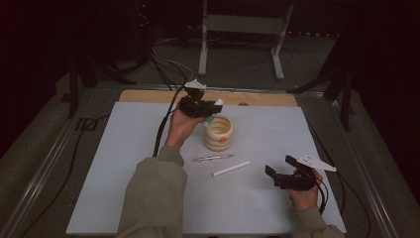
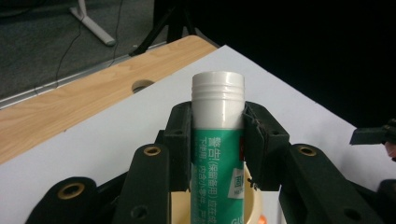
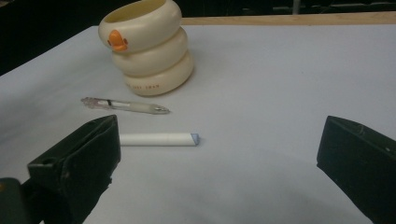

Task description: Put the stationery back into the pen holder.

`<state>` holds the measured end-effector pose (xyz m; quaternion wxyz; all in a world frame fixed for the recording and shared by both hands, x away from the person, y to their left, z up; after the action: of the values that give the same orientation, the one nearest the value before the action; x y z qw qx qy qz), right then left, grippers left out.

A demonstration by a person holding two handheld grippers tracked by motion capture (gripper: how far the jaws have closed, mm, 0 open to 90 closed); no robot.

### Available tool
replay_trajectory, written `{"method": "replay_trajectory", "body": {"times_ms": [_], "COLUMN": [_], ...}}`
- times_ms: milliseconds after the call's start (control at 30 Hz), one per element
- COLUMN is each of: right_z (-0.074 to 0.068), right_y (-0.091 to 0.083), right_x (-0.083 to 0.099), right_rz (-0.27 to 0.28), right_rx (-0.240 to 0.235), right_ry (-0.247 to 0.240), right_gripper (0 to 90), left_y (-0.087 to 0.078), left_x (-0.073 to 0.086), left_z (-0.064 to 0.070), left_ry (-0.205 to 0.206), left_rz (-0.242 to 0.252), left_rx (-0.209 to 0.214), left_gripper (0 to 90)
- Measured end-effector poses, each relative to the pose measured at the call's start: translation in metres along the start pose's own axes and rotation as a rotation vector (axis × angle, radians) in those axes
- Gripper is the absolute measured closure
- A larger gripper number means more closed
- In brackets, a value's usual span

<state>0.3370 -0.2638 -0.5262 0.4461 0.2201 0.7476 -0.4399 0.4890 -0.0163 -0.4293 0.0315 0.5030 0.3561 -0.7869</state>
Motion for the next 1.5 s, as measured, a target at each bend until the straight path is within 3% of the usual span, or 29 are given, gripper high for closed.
{"method": "replay_trajectory", "body": {"times_ms": [233,1500], "right_z": [0.000,0.000], "right_y": [-0.001,-0.001], "right_x": [0.000,0.000], "right_rz": [0.001,0.000], "right_rx": [-0.001,-0.002], "right_ry": [0.002,0.002], "right_gripper": [0.0,0.0], "left_y": [0.007,0.018], "left_x": [-0.001,0.016], "left_z": [0.005,-0.002], "left_ry": [0.001,-0.040], "left_rz": [-0.001,-0.021], "left_rx": [0.008,0.005], "left_gripper": [65.6,65.2]}}
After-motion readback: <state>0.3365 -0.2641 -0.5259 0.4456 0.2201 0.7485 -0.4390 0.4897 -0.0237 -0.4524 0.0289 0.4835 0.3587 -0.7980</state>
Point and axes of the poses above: each handheld gripper's, and its own axes: y roughly forward along the jaws, x roughly out of its underside, z roughly to its right, the point moved 8 cm from there along y, roughly forward along the jaws, and after that the axes turned 2 degrees about -z, right-handed, at the moved point
